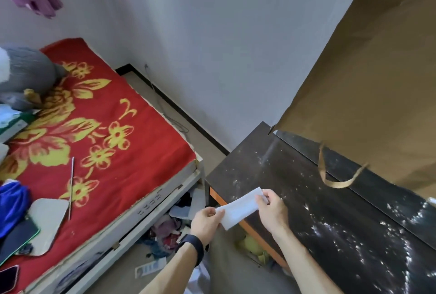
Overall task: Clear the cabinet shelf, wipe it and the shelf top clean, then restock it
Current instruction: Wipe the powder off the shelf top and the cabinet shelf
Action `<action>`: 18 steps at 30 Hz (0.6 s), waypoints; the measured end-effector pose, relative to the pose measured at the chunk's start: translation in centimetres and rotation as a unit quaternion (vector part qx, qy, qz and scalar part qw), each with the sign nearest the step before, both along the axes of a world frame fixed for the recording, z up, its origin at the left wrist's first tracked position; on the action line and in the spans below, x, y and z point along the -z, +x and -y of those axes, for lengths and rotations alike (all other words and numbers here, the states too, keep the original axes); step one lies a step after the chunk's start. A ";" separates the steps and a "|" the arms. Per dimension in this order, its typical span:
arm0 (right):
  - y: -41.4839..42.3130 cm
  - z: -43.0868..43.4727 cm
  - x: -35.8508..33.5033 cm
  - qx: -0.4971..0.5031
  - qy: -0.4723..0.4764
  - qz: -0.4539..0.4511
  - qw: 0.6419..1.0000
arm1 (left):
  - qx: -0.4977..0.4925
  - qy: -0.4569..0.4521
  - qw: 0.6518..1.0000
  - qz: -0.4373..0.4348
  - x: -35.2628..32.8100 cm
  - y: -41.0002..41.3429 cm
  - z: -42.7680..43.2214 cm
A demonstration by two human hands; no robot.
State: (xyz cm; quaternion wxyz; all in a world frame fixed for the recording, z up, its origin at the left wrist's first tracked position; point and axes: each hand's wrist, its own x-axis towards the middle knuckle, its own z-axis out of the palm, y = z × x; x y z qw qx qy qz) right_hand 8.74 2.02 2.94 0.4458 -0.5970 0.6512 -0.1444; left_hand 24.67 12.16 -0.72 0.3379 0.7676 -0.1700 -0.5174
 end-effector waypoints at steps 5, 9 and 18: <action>5.5 7.1 1.3 -0.041 0.008 -0.020 0.999 | 0.112 0.050 0.989 0.079 1.0 3.8 5.6; 9.2 8.3 4.2 -0.104 -0.058 -0.167 0.979 | 0.282 0.086 0.930 0.220 2.5 6.9 7.3; 11.5 0.4 11.0 -0.211 -0.055 -0.270 0.938 | 0.649 0.092 0.668 0.351 3.2 11.0 9.9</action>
